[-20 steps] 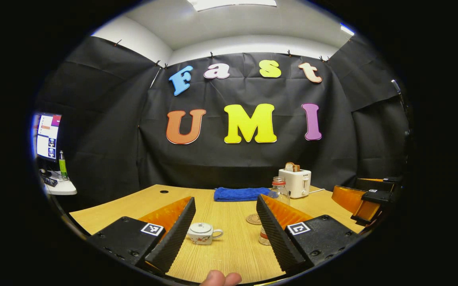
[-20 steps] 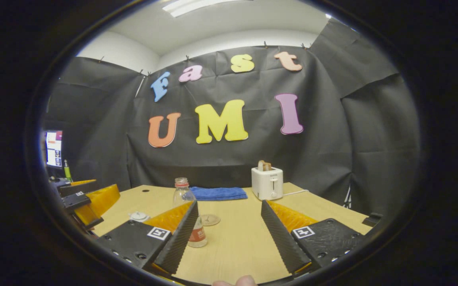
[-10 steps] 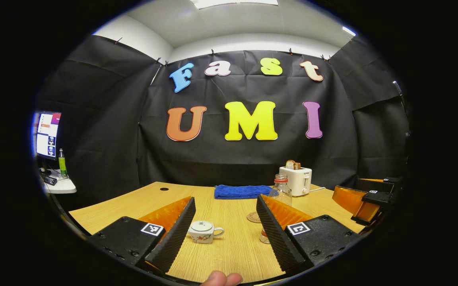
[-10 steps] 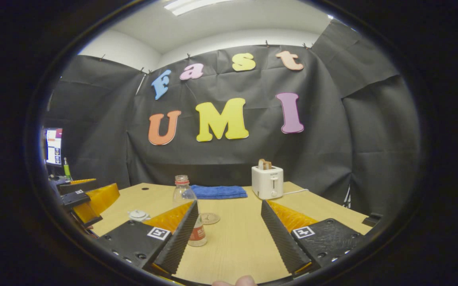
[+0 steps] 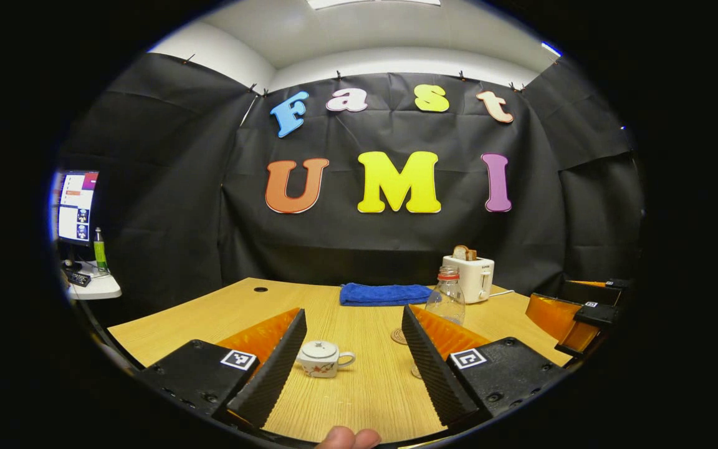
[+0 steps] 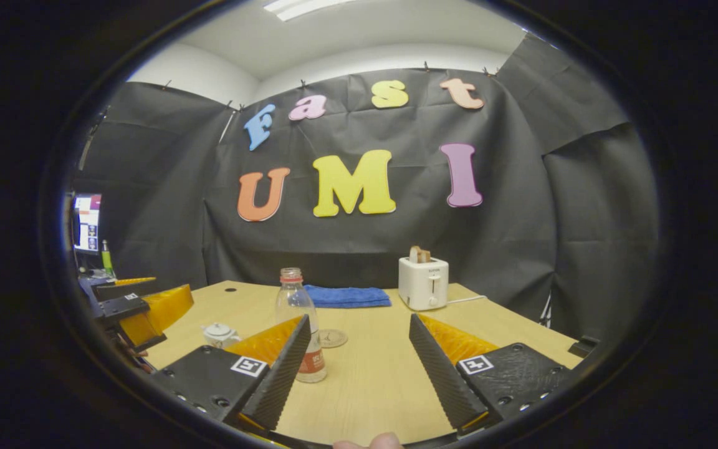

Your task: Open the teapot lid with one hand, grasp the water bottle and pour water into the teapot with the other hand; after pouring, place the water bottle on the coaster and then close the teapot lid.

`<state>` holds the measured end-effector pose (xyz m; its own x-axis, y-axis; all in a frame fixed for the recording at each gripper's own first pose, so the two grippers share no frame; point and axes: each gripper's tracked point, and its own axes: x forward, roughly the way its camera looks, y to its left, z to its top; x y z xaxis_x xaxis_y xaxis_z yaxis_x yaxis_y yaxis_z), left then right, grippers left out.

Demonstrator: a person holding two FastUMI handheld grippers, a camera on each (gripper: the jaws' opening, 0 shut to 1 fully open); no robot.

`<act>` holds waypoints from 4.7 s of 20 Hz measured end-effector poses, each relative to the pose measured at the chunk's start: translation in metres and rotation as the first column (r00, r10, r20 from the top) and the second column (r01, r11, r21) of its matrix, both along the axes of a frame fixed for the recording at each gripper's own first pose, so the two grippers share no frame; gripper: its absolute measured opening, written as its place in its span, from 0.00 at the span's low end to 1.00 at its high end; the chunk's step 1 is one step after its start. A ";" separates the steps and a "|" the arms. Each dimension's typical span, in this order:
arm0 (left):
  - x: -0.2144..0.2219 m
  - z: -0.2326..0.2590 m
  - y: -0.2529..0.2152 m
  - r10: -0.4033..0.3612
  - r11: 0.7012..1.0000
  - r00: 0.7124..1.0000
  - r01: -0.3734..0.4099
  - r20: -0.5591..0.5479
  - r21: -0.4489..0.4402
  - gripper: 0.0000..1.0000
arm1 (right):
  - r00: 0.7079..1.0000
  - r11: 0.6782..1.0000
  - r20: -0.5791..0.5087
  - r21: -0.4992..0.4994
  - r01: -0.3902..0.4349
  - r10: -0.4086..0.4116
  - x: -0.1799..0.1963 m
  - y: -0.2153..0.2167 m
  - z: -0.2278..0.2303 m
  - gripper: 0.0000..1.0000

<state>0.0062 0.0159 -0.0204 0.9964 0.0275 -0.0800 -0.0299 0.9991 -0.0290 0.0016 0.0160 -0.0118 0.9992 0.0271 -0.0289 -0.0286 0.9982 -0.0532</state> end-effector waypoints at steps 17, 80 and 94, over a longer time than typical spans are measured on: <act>0.070 -0.096 0.041 0.029 0.999 0.972 -0.034 -0.234 -0.017 0.97 | 0.993 1.000 -0.111 -0.010 0.029 -0.030 0.034 -0.019 -0.045 0.96; 0.033 -0.048 0.133 0.079 0.996 0.984 -0.086 -0.159 -0.038 0.03 | 0.953 0.628 -0.287 -0.725 -0.283 0.097 0.154 0.100 -0.100 0.70; 0.031 -0.046 0.150 0.094 0.994 0.983 -0.100 -0.158 -0.033 0.03 | 0.980 0.091 -0.169 -0.980 -0.179 0.109 0.176 0.118 -0.102 0.71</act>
<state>0.0368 0.1664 -0.0664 0.9644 0.1174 -0.2369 -0.1343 0.9893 -0.0565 0.1779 0.1337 -0.1139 0.9766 0.0827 -0.1985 -0.2020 0.0355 -0.9787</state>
